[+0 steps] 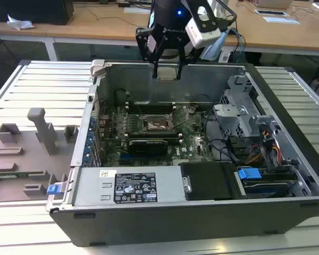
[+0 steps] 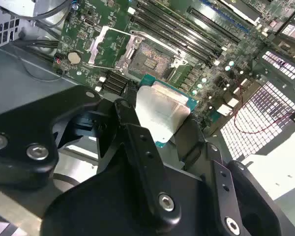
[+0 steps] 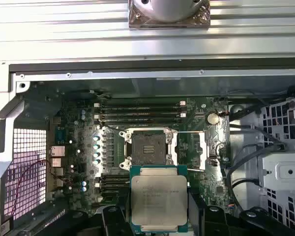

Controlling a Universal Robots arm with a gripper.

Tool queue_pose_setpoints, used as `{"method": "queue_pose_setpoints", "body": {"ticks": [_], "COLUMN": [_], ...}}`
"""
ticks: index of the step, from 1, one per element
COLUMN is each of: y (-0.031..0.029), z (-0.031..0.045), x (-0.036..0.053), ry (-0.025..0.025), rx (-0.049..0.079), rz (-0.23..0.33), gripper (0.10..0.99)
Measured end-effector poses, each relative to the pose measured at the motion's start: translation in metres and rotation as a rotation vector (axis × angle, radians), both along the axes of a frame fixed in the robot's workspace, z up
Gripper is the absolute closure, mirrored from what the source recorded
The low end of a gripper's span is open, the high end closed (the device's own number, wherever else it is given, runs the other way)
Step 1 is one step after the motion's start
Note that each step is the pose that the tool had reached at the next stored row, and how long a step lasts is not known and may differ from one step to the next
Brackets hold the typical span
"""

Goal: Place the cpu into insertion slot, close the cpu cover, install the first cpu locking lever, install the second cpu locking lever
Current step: 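Place the cpu into insertion slot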

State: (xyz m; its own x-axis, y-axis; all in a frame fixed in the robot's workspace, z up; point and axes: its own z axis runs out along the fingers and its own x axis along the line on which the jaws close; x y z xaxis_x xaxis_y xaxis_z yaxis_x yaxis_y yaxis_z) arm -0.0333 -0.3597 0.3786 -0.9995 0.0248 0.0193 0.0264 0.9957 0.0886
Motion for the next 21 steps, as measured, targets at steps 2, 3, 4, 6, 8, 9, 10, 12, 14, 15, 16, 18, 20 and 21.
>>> {"method": "queue_pose_setpoints", "body": {"ticks": [2, 3, 4, 6, 8, 9, 10, 12, 14, 15, 16, 18, 20, 21], "y": [0.0, 0.0, 0.0, 0.0, 0.0, 0.0, 0.0, 0.0, 0.0, 0.0, 0.0, 0.0, 0.0, 0.0], "z": [-0.0013, -0.0035, -0.0044, -0.0061, -0.0078, -0.0085, -0.0094, -0.0116, -0.0131, -0.0146, -0.0152, -0.0167, -0.0185, -0.0195], "x": [0.0, 0.0, 0.0, 0.0, 0.0, 0.0, 0.0, 0.0, 0.0, 0.0, 0.0, 0.0, 0.0, 0.0], "ry": [0.0001, 0.0, 0.0, 0.0, 0.0, 0.0, 0.0, 0.0, 0.0, 0.0, 0.0001, 0.0, 0.0001, 0.0], "rx": [0.0, 0.0, 0.0, 0.0, 0.0, 0.0, 0.0, 0.0, 0.0, 0.0, 0.0, 0.0, 0.0, 0.0], "rz": [0.0, 0.0, 0.0, 0.0, 0.0, 0.0, 0.0, 0.0, 0.0, 0.0, 0.0, 0.0, 0.0, 0.0], "gripper": [0.541, 0.541, 0.541, 0.541, 0.541, 0.541, 0.541, 0.541, 0.541, 0.541, 0.541, 0.541, 0.541, 0.541]}}
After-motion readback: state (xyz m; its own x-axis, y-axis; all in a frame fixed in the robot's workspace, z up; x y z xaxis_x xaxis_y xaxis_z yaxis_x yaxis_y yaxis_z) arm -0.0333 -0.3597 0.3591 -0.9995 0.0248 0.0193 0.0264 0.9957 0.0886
